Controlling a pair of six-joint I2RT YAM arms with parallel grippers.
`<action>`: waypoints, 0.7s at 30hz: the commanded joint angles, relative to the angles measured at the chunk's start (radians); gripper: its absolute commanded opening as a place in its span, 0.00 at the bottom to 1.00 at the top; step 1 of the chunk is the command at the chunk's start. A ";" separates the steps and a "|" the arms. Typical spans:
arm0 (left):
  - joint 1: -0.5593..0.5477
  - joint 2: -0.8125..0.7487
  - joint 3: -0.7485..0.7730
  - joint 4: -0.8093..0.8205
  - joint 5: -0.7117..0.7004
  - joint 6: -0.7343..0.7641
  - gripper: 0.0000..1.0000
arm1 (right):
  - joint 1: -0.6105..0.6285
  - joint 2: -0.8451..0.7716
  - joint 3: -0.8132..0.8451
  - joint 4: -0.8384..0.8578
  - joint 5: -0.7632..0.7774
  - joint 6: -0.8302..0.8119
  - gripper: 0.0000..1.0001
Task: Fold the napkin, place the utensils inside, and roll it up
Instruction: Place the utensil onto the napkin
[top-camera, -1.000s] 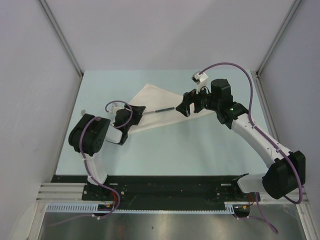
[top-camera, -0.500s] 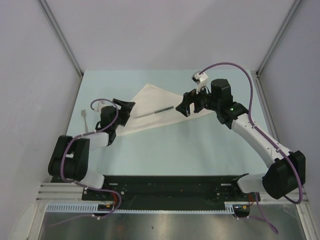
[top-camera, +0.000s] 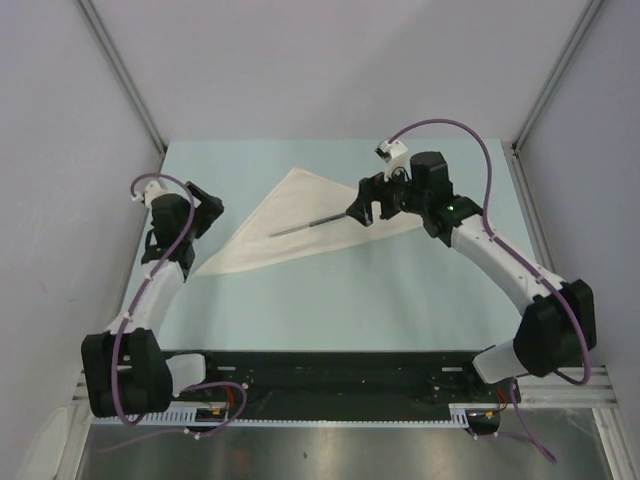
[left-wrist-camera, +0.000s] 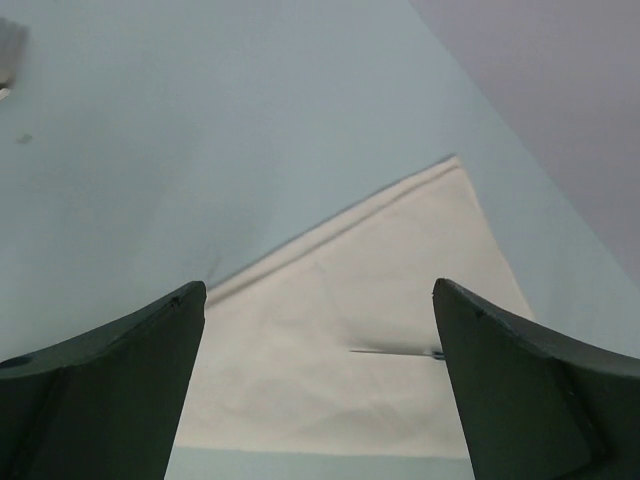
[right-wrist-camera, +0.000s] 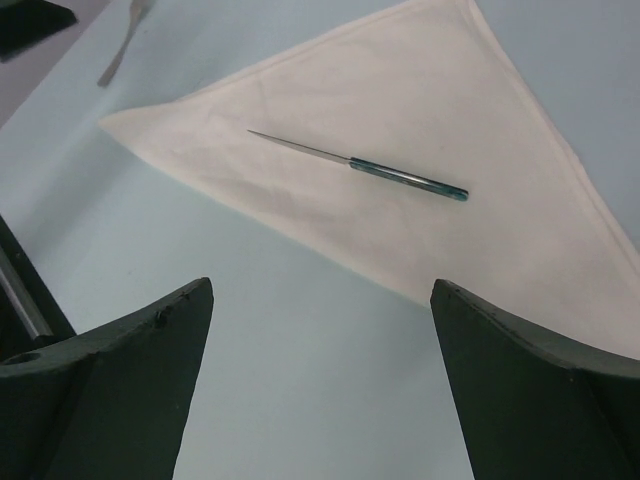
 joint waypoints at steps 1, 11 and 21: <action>0.150 0.151 0.153 -0.187 0.102 0.214 1.00 | 0.048 0.168 0.130 -0.001 0.089 0.032 0.95; 0.240 0.243 0.222 -0.253 0.161 0.308 1.00 | 0.091 0.535 0.248 0.258 0.011 0.214 0.93; 0.241 0.228 0.251 -0.281 0.201 0.368 1.00 | 0.085 0.722 0.357 0.379 -0.032 0.236 0.93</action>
